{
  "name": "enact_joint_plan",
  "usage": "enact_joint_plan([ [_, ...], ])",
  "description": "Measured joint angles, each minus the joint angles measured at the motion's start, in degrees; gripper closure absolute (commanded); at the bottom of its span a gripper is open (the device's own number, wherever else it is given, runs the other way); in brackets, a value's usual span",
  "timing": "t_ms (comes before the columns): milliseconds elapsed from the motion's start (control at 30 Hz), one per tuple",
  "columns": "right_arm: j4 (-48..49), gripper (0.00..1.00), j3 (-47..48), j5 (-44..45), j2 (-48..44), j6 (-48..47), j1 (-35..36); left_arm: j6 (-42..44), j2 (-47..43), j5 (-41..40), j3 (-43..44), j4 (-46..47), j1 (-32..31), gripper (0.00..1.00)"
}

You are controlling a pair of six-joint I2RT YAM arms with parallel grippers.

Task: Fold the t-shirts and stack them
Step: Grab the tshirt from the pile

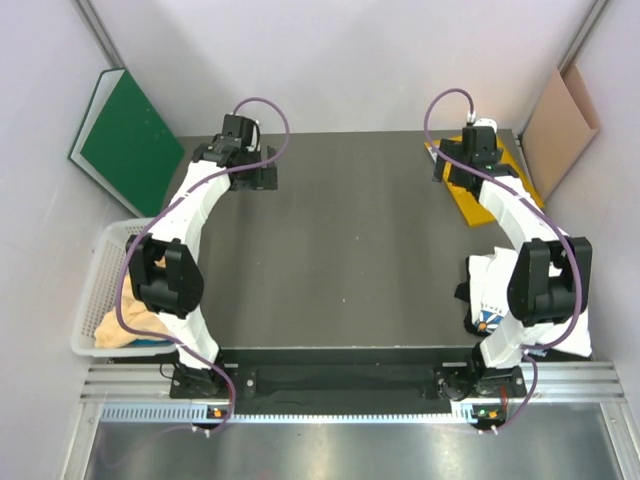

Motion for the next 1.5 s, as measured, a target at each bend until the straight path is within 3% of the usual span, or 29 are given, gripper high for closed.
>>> enact_joint_plan([
  [200,0.04,0.0,-0.17,0.04,1.09,1.14,1.97,2.58,1.38,-1.01,5.05,-1.7,-0.07,0.01],
  [433,-1.53,0.0,1.81,1.64,4.61,0.37,5.7,2.16,3.04,-18.45,8.09,-4.42,0.48,0.01],
  [533,-2.05,0.0,1.81,2.05,4.85,0.33,6.38,-0.28,2.69,-21.53,7.82,-5.35,3.74,0.01],
  [833,-2.51,0.0,1.81,2.6,4.87,-0.04,6.45,-10.14,-6.43,-19.34,-2.89,-7.43,24.26,0.01],
  [1200,-2.91,0.0,2.51,2.56,8.79,-0.09,7.34,-19.98,-22.67,-6.71,-22.6,-16.68,24.55,0.01],
  [1500,-3.63,0.01,6.45,2.1,12.55,-1.05,10.05,-22.91,-28.72,-9.73,-31.65,-22.73,24.55,0.01],
])
